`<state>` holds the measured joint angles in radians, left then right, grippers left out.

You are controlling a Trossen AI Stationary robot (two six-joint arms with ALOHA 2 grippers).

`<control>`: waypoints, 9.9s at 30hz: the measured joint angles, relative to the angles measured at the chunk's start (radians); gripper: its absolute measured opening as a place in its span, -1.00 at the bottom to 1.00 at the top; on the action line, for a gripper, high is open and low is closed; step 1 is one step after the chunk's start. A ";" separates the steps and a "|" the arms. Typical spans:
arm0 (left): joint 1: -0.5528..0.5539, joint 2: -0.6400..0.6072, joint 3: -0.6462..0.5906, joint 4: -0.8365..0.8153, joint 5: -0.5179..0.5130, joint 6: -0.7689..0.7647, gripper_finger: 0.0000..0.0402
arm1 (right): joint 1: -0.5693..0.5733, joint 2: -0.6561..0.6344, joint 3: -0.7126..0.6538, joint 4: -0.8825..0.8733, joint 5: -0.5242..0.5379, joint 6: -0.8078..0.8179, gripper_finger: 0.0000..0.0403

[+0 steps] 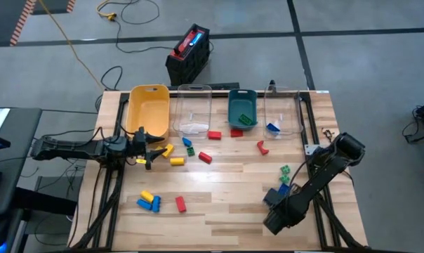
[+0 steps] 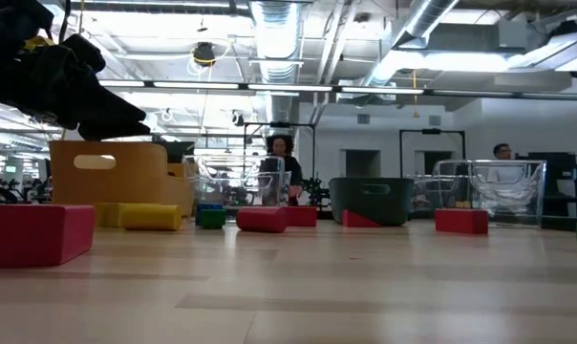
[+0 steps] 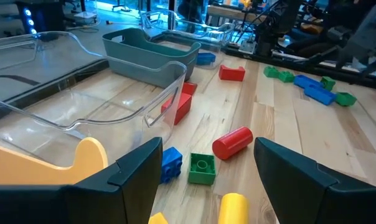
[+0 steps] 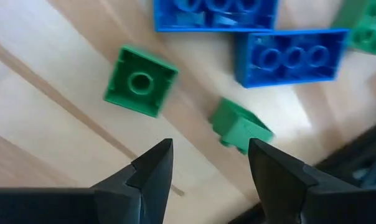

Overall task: Sort blocks
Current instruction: Put the green game piece into the blue bin, then put the red block into the yellow bin

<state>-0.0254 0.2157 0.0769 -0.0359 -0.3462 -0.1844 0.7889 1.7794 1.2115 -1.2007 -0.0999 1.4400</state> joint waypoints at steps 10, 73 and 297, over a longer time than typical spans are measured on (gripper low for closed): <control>0.000 0.000 0.000 -0.003 0.017 0.000 0.24 | 0.064 0.002 -0.055 0.005 0.020 -0.036 0.11; 0.000 0.000 -0.002 0.008 0.022 -0.060 0.24 | -0.073 -0.260 -0.040 -0.166 0.680 -0.276 -0.53; 0.176 0.845 0.768 -0.768 -0.547 -0.199 -0.33 | -0.230 -0.037 -0.072 0.744 1.376 -0.532 0.04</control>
<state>0.1505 1.0607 0.8452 -0.8036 -0.8932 -0.3835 0.5589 1.7419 1.1393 -0.4568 1.2760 0.9082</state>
